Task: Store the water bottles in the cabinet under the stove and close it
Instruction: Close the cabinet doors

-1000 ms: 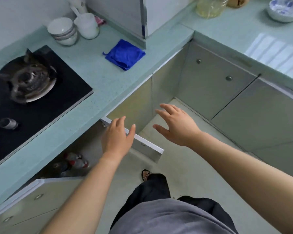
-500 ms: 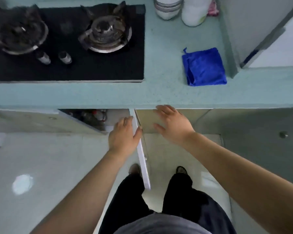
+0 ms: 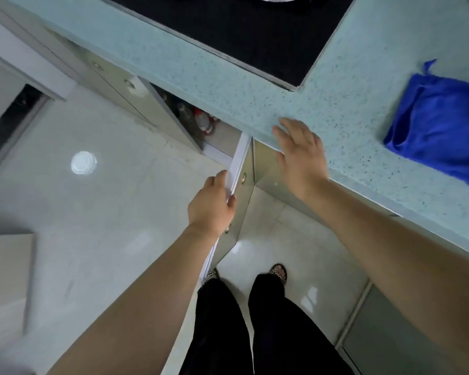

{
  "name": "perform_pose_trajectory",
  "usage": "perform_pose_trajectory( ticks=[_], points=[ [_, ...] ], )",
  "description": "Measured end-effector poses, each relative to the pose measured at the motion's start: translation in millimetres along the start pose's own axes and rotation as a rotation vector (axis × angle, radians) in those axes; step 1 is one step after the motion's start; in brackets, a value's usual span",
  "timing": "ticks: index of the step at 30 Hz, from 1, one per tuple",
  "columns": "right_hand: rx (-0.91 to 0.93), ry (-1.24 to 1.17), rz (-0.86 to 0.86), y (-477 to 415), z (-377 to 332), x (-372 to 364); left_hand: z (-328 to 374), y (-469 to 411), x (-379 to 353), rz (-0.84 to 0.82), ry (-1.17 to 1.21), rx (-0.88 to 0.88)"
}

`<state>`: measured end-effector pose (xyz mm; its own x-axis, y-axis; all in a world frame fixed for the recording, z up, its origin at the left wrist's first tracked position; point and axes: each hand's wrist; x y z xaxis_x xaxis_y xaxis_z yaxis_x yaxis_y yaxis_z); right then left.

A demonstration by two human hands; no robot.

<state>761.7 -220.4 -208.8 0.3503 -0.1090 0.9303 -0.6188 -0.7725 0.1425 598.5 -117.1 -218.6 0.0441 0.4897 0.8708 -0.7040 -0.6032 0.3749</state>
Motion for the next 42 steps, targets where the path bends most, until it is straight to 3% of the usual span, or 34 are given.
perform_pose_trajectory(
  ticks=[15,21,34,42],
  points=[
    [-0.036,0.004,0.082,4.8,-4.6,-21.1,-25.0,-8.8,3.6,0.048,0.033,-0.017],
    [-0.092,-0.069,0.302,-6.6,-12.4,-27.3,-59.5,-29.6,17.5,0.030,0.037,-0.026],
    [-0.283,-0.048,0.448,-47.9,-80.1,-42.5,-117.5,-122.4,81.6,0.045,0.034,-0.270],
    [-0.315,-0.078,0.515,-69.4,-91.8,-51.9,-124.6,-167.5,104.6,0.074,0.056,-0.289]
  ],
)
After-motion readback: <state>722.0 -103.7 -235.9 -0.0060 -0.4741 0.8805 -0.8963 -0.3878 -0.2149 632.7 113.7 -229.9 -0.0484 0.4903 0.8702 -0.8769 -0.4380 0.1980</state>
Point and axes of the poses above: each hand's wrist, its own y-axis away from the middle knuckle, its own x-axis out of the back of the hand, z = x × y, and after that the axes turned 1 degree about -z, right-handed
